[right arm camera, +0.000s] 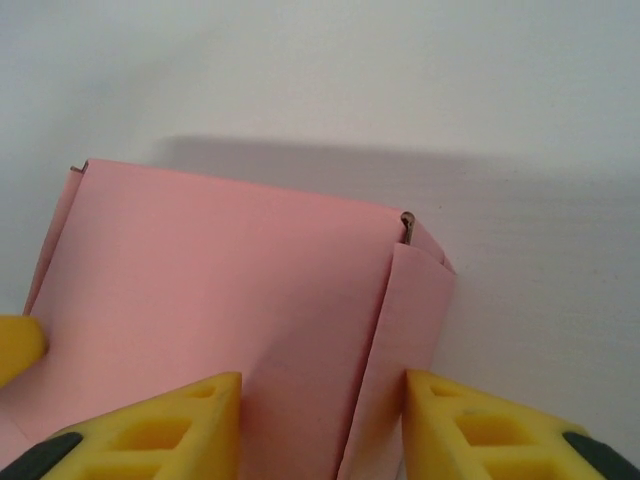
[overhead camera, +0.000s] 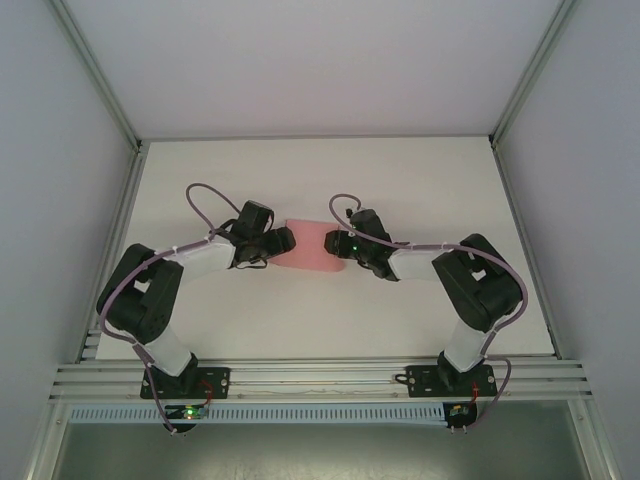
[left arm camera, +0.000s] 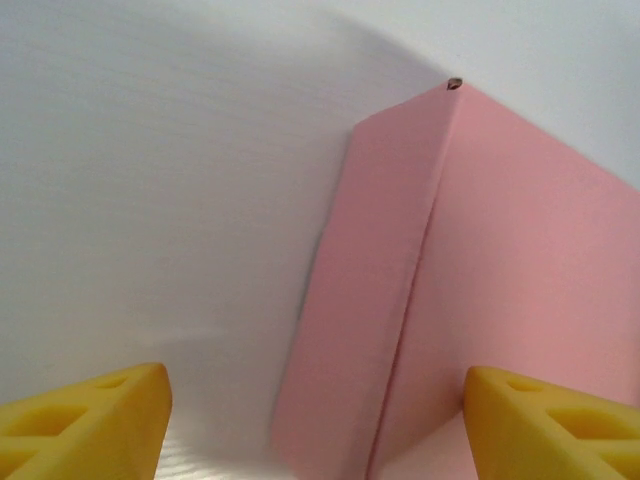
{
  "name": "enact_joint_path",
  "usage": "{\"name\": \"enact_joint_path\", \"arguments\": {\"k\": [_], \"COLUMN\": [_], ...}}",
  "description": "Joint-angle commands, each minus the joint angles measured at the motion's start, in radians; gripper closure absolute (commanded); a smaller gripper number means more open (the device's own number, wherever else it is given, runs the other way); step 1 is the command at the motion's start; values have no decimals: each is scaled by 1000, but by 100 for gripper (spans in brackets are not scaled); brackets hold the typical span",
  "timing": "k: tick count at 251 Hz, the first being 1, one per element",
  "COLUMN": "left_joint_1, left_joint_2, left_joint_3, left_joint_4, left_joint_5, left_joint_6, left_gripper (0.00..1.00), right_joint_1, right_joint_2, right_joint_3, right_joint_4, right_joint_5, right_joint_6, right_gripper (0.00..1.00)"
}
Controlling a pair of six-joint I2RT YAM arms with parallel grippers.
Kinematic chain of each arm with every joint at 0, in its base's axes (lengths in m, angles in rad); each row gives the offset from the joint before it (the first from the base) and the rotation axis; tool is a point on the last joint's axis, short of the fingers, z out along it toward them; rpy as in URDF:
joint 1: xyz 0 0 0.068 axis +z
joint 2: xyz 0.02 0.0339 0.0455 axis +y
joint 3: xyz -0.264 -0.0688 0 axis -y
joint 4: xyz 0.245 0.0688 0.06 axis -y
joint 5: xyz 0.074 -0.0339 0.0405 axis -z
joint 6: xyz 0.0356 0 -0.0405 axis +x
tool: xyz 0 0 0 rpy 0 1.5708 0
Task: Assemble paper box
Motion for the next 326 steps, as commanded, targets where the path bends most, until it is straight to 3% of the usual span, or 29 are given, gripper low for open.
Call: {"name": "enact_joint_path", "arguments": {"k": [1, 27, 59, 83, 122, 198, 214, 237, 256, 280, 326], "left_joint_1": [-4, 0, 28, 47, 61, 96, 108, 127, 140, 153, 181], "left_joint_2": [-53, -53, 8, 66, 124, 165, 162, 149, 138, 132, 131], "left_joint_3": [43, 58, 81, 97, 118, 27, -1, -42, -82, -122, -168], "left_joint_4": [-135, -134, -50, 32, 73, 228, 256, 296, 341, 396, 473], "left_joint_5": [-71, -81, 16, 118, 164, 279, 299, 316, 339, 358, 397], "left_joint_6": [68, 87, 102, 99, 107, 89, 79, 60, 50, 35, 3], "left_gripper": [22, 19, 19, 23, 30, 62, 74, 79, 84, 88, 100], "right_joint_1": [-19, -24, -29, -38, -50, -76, -81, -88, -94, -98, -111], "right_joint_2": [45, 43, 46, 49, 54, 20, -4, -42, -69, -80, -52], "right_joint_3": [-22, -21, -15, -9, -3, 19, 29, 37, 29, 33, 60], "right_joint_4": [-59, -58, -60, -68, -71, -97, -112, -139, -126, -115, -104], "right_joint_5": [9, 1, -25, -30, -53, -88, -91, -88, -102, -164, -302], "right_joint_6": [-22, -40, -64, -70, -90, -132, -141, -132, -111, -88, -16], "right_gripper": [62, 63, 70, 67, 67, 62, 58, 54, 38, 24, 8]}}
